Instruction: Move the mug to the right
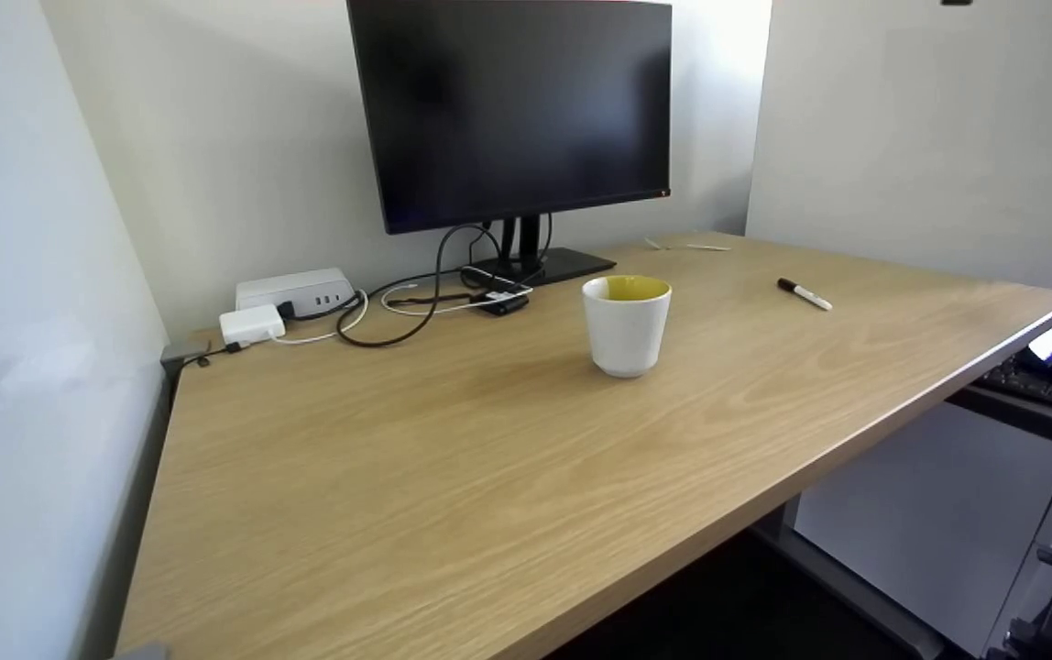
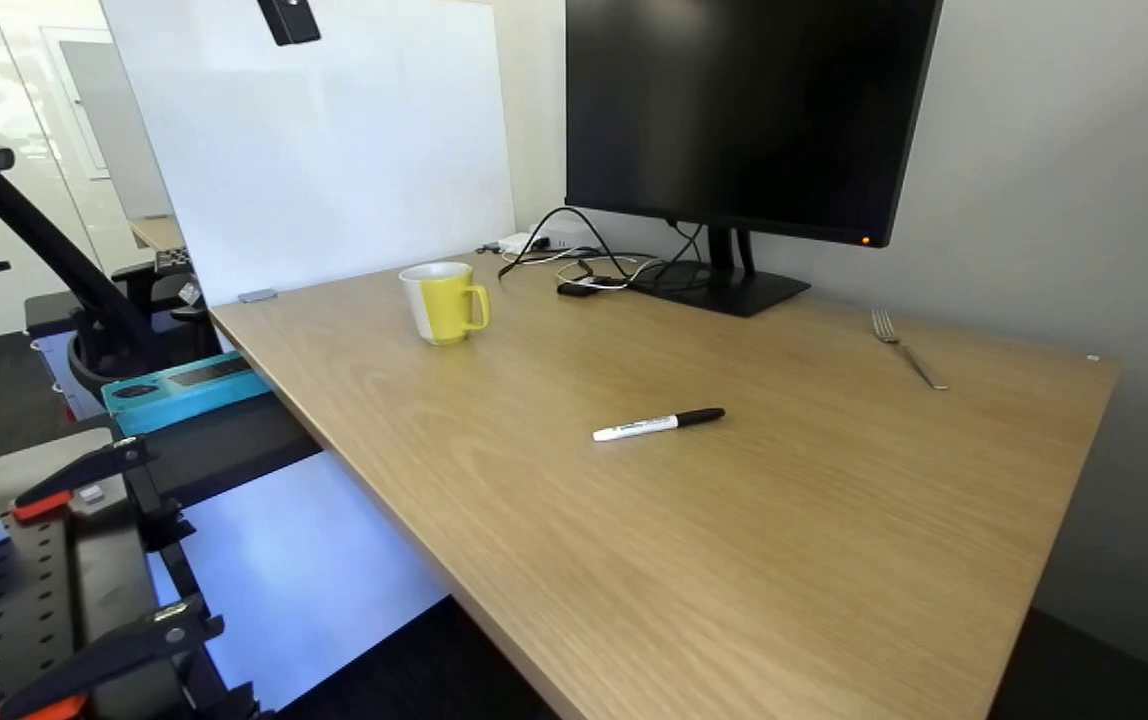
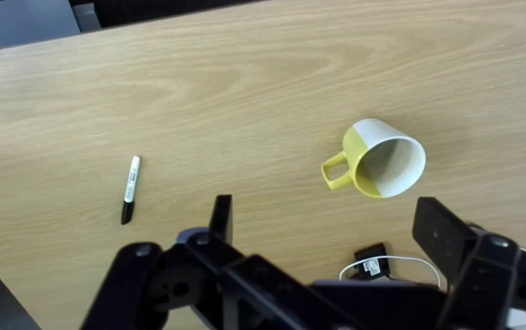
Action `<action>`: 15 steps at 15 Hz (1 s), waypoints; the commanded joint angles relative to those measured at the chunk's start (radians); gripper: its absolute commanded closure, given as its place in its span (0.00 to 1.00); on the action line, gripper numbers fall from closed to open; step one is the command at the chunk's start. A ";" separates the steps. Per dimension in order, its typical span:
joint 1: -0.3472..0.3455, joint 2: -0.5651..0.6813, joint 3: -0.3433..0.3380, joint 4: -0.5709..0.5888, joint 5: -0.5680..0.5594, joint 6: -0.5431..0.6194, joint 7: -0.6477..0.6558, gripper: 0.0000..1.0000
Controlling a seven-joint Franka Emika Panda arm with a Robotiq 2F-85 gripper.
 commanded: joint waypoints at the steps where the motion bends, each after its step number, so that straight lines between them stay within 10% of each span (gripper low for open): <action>1: -0.001 0.239 0.051 0.177 -0.038 0.002 0.031 0.00; 15: 0.095 0.770 0.083 0.558 -0.270 -0.101 0.138 0.00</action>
